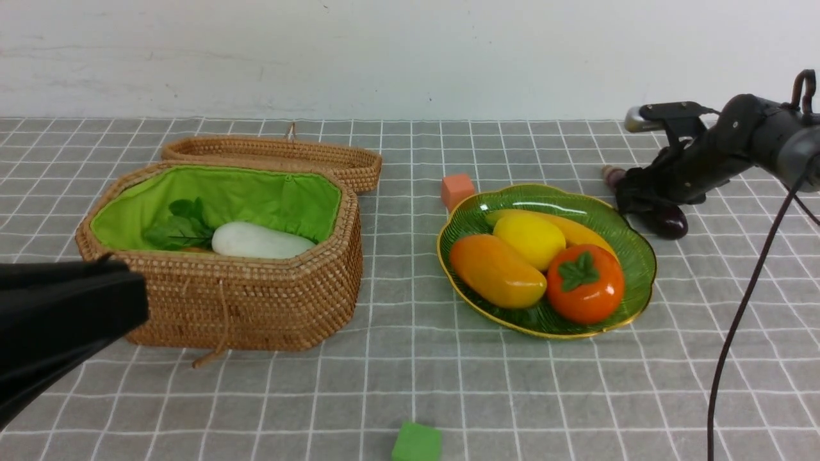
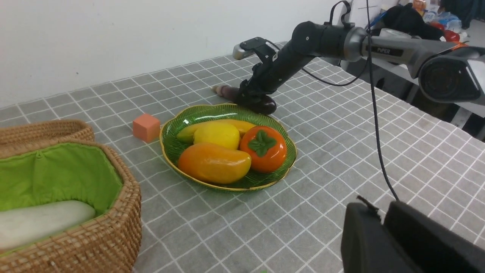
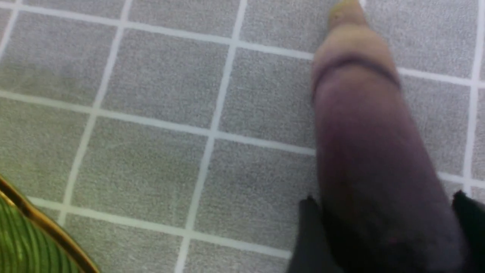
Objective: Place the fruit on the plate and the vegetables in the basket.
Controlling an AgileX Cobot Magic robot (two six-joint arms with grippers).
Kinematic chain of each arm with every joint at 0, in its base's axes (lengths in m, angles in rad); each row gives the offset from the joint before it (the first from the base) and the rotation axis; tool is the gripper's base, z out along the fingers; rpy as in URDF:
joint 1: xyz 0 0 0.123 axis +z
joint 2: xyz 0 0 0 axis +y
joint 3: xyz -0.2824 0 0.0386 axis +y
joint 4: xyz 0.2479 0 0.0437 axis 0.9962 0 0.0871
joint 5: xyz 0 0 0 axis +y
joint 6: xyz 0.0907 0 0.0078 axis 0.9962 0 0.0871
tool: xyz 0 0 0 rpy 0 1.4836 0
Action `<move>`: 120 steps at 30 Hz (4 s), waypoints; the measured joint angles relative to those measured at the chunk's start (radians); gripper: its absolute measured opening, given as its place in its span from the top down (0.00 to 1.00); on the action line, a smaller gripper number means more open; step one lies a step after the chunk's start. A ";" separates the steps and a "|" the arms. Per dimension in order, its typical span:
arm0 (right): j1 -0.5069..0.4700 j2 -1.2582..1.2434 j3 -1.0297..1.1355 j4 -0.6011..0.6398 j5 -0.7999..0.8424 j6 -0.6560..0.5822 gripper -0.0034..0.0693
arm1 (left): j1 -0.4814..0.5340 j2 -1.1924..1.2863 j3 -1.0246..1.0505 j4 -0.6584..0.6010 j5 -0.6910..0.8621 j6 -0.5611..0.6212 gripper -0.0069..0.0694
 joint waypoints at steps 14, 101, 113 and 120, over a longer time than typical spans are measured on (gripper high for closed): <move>0.084 -0.351 -0.006 0.144 0.367 0.011 0.47 | 0.000 0.000 0.000 0.448 0.071 -0.387 0.80; 0.141 -2.189 1.844 -0.100 -0.346 0.269 0.95 | 0.000 -0.375 0.481 0.407 -0.013 -0.499 0.91; 0.050 -2.497 2.185 -0.154 -0.346 0.339 0.95 | 0.000 -0.375 0.481 0.406 -0.004 -0.499 0.90; 0.050 -2.497 2.182 -0.168 -0.334 0.341 0.95 | 0.000 -0.375 0.481 0.404 0.009 -0.499 0.88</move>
